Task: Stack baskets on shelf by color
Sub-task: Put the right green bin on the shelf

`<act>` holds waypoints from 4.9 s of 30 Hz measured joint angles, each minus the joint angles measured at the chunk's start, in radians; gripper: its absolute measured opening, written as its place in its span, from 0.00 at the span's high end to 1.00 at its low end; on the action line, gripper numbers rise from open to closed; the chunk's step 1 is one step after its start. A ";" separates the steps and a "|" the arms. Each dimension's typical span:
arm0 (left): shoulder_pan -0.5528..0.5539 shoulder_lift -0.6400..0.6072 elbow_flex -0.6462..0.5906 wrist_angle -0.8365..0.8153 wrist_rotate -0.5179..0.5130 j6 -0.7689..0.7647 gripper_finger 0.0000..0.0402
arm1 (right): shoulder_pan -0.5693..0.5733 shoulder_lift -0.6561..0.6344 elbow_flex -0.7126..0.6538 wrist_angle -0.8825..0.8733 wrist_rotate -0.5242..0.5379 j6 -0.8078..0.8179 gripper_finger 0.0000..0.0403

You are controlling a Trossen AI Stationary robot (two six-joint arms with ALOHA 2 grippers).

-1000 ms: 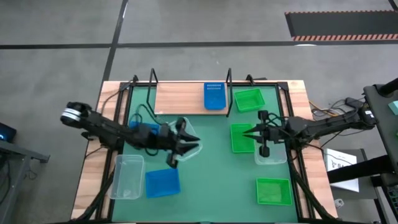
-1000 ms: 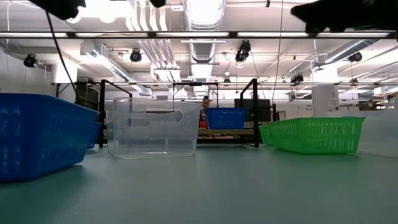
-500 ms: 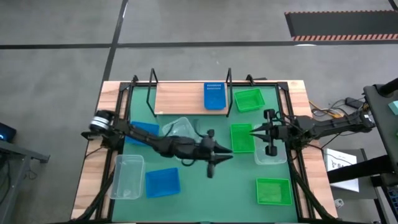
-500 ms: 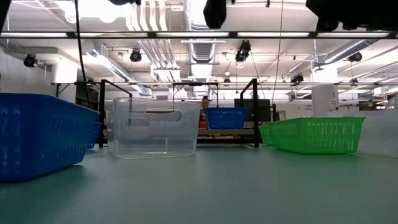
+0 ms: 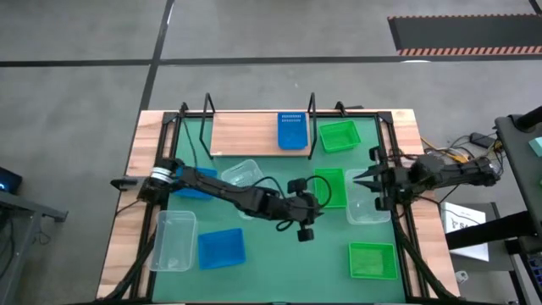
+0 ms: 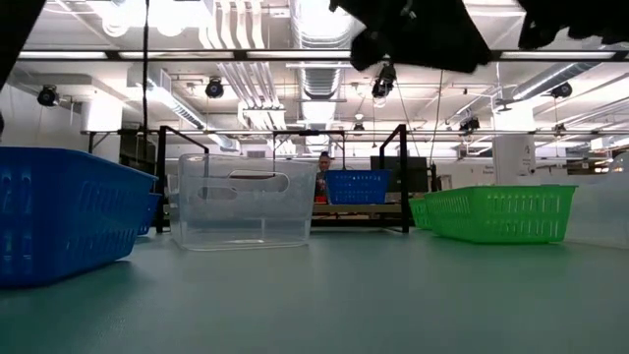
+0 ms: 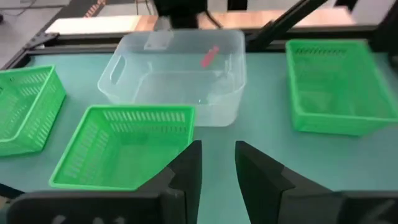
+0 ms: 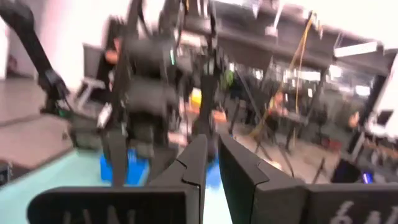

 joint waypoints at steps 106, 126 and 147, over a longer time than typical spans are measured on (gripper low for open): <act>0.641 -0.659 -0.770 0.046 0.310 0.557 1.00 | 0.000 -0.044 -0.016 -0.124 -0.027 0.119 0.92; 0.699 -0.600 -0.760 -0.101 0.274 0.547 0.98 | 0.000 -0.044 -0.043 -0.122 -0.027 0.165 0.92; 0.637 -0.698 -0.690 -0.091 0.205 0.273 0.71 | 0.000 -0.044 -0.039 -0.122 -0.027 0.171 0.92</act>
